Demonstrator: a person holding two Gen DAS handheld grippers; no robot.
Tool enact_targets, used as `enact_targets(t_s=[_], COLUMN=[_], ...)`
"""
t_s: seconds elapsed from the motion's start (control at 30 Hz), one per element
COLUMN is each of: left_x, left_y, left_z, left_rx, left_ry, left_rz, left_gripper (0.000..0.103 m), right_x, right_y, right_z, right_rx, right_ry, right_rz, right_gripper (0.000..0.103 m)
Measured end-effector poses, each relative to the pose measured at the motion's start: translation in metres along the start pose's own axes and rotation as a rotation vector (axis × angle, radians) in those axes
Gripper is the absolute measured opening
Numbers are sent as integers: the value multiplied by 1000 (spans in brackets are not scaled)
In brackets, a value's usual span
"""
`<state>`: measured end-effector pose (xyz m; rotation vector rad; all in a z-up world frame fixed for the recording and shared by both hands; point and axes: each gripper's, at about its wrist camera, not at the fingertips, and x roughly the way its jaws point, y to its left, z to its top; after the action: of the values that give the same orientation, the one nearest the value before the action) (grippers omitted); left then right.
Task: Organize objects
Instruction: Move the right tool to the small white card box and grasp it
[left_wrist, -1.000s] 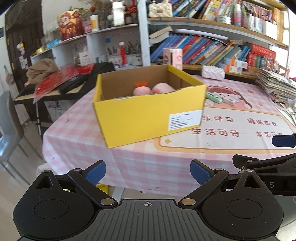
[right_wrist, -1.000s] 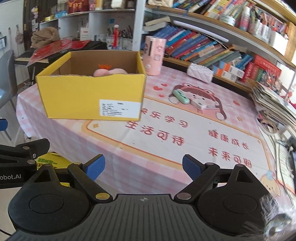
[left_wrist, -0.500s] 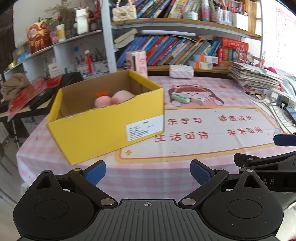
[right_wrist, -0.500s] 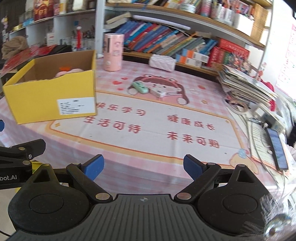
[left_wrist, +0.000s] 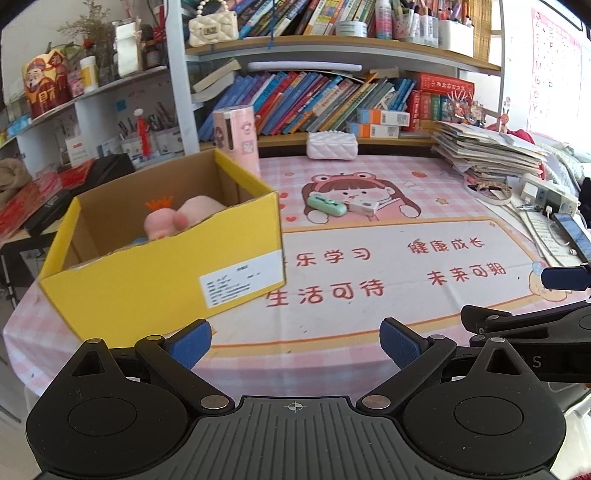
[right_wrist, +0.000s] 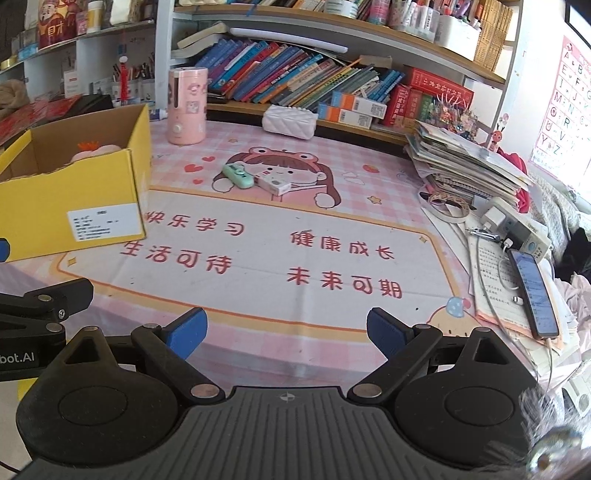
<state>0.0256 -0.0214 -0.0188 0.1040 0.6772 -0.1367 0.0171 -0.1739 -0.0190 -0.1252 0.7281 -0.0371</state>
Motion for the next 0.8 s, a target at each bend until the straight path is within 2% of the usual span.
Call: enact_targets(t_s=[0.43,0.8], left_x=[33,67], left_y=[-18,-36], left_z=[27,69], left_rx=[2,-39], left_ry=[-2,-64], left_rz=[-10,-10], left_gripper=[99,99], right_x=[35,72], right_y=[-25,-56], right_z=[24,69], right_rx=[4,0], right_ry=[18,-20], right_rz=[7,36], right_gripper=[94,91])
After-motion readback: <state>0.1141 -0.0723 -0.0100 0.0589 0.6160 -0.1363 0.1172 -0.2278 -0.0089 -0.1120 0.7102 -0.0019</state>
